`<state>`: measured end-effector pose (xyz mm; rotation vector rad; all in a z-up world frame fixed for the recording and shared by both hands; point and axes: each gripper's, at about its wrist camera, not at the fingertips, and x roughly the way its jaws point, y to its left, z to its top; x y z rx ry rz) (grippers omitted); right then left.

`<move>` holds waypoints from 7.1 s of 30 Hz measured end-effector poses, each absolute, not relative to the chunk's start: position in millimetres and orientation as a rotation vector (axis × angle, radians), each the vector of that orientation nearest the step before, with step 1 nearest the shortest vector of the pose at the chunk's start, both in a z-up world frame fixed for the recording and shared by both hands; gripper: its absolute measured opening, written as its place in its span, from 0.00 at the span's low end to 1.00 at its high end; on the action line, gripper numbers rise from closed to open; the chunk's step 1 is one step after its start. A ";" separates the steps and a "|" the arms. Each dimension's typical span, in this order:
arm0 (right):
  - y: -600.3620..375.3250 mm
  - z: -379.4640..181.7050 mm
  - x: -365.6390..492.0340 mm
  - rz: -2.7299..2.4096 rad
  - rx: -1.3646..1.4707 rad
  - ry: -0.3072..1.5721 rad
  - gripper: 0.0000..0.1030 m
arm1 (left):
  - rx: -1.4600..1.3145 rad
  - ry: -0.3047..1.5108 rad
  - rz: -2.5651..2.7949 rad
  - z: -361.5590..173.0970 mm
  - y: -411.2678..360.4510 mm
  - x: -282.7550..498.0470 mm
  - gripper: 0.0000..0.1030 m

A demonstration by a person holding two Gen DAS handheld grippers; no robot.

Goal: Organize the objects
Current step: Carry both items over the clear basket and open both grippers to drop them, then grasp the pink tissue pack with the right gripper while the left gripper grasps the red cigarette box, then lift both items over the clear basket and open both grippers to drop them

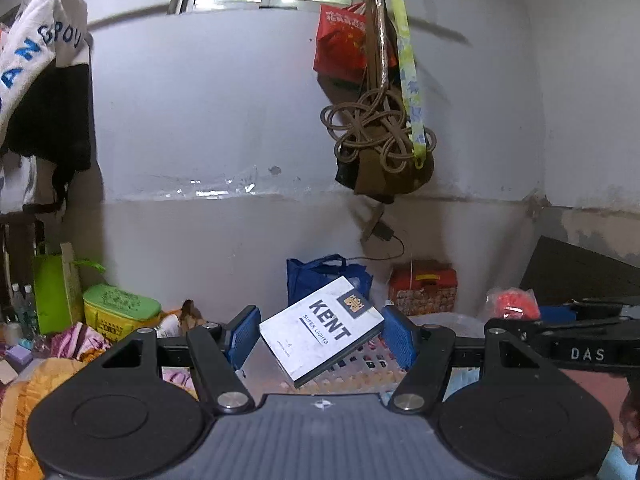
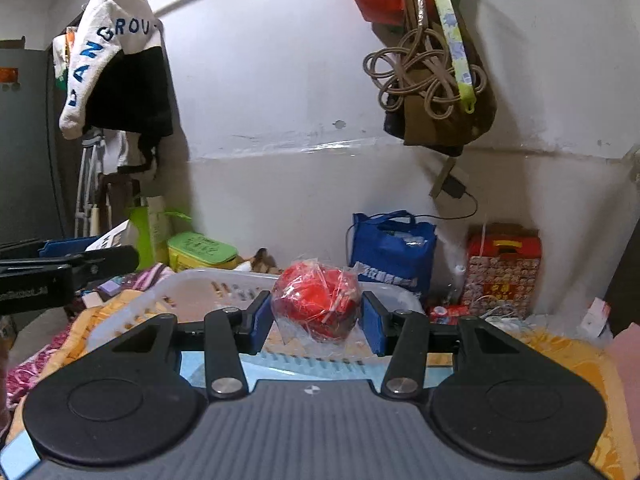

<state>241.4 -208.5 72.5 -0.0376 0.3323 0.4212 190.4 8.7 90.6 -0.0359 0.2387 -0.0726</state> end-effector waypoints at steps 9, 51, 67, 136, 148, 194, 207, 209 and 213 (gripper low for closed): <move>-222.3 65.3 242.5 0.442 0.014 0.373 0.49 | -0.042 0.249 -0.074 78.2 7.6 191.4 0.68; -259.5 16.4 166.6 0.309 -0.033 0.311 1.00 | -0.018 0.267 0.025 19.7 44.8 120.4 1.00; -255.2 -12.7 160.7 0.259 -0.150 0.362 1.00 | 0.163 0.397 -0.043 -13.1 37.9 95.8 1.00; -276.9 38.0 156.0 0.330 -0.014 0.390 0.27 | 0.039 0.413 -0.118 -6.0 36.5 98.2 0.53; -279.4 48.0 150.6 0.334 0.018 0.332 0.27 | 0.056 0.266 -0.118 15.6 21.7 79.4 0.53; -204.3 58.6 243.0 0.418 -0.119 0.292 0.27 | -0.086 0.396 -0.082 81.8 -13.9 224.3 0.53; -217.0 67.8 221.1 0.398 -0.029 0.203 1.00 | -0.018 0.302 -0.040 77.1 -13.7 215.5 0.85; -226.7 67.8 212.1 0.403 0.020 0.211 1.00 | -0.045 0.295 -0.068 79.1 -10.2 206.7 0.85; -248.5 59.4 182.1 0.419 0.084 0.220 1.00 | -0.026 0.270 -0.126 70.8 -12.4 174.3 0.85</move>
